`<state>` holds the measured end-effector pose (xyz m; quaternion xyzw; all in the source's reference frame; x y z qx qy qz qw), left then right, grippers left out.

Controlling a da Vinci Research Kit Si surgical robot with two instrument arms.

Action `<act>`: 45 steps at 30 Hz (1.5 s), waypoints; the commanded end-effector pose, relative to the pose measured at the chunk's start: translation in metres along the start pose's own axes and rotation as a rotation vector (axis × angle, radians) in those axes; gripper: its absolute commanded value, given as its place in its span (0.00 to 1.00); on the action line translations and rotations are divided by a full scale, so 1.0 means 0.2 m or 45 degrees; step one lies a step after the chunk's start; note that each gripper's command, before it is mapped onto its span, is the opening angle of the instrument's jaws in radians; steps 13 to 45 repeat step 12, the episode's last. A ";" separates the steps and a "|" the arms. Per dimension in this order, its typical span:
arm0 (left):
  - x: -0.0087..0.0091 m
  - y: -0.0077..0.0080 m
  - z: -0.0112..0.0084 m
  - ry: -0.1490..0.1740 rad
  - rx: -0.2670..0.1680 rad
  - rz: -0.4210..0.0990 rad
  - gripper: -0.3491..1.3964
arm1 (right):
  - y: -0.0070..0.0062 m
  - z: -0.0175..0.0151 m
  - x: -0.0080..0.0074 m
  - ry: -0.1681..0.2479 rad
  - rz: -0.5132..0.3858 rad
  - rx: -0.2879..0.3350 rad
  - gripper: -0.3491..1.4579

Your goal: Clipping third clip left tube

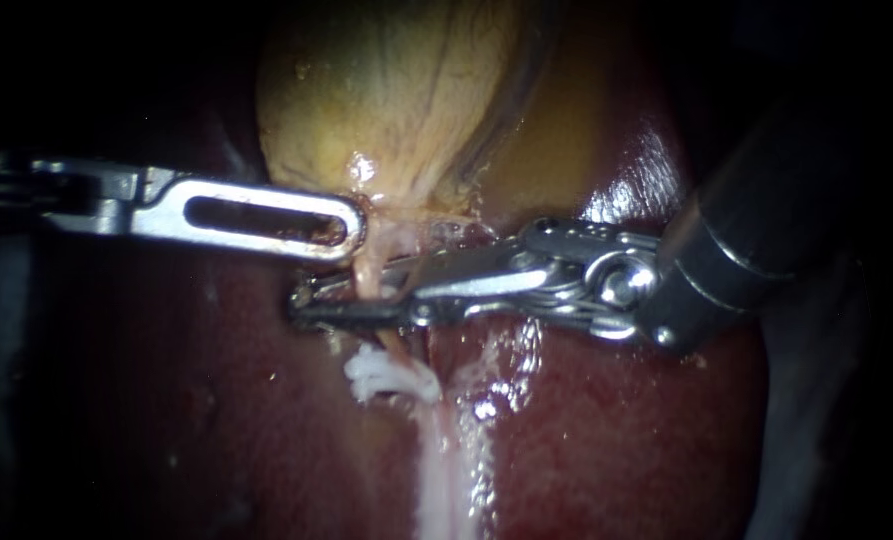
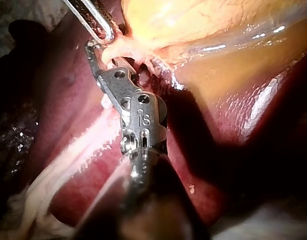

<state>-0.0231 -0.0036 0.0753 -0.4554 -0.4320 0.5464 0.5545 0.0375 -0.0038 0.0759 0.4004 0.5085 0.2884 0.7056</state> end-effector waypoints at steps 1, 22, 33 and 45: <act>0.000 0.000 0.000 -0.002 -0.002 0.000 0.00 | 0.000 0.000 0.000 -0.002 0.001 0.005 0.00; 0.000 -0.001 0.001 -0.001 -0.001 0.001 0.00 | 0.000 0.001 -0.001 -0.012 0.002 0.016 0.00; 0.000 -0.001 0.001 -0.001 -0.001 0.001 0.00 | 0.000 0.001 -0.001 -0.012 0.002 0.016 0.00; 0.000 -0.001 0.001 -0.001 -0.001 0.001 0.00 | 0.000 0.001 -0.001 -0.012 0.002 0.016 0.00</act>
